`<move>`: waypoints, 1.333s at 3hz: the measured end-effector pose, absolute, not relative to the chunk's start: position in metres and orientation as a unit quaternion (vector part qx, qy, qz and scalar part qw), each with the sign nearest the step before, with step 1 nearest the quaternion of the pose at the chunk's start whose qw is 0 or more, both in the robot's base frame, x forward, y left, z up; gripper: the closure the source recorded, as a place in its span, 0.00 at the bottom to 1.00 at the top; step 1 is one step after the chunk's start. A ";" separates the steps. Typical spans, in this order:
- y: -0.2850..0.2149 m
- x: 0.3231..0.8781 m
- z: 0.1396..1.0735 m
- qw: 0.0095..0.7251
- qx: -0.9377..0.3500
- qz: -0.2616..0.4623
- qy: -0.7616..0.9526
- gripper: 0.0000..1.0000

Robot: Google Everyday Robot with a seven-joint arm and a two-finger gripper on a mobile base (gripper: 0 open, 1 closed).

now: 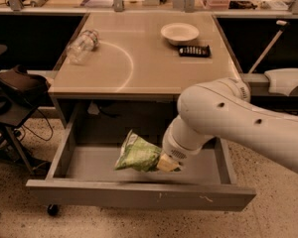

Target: Place green jalapeno chip bag into top drawer

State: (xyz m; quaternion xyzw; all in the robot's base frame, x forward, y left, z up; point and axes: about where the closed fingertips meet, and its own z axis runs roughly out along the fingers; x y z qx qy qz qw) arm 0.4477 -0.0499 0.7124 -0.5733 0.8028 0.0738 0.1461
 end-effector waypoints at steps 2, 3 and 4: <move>-0.020 0.473 0.699 0.153 -0.595 0.092 0.783 1.00; -0.051 0.489 0.677 0.144 -0.563 0.095 0.809 1.00; -0.087 0.514 0.645 0.142 -0.519 0.103 0.837 1.00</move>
Offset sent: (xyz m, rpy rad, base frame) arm 0.0218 0.0248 -0.0104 0.0276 -0.0031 0.0530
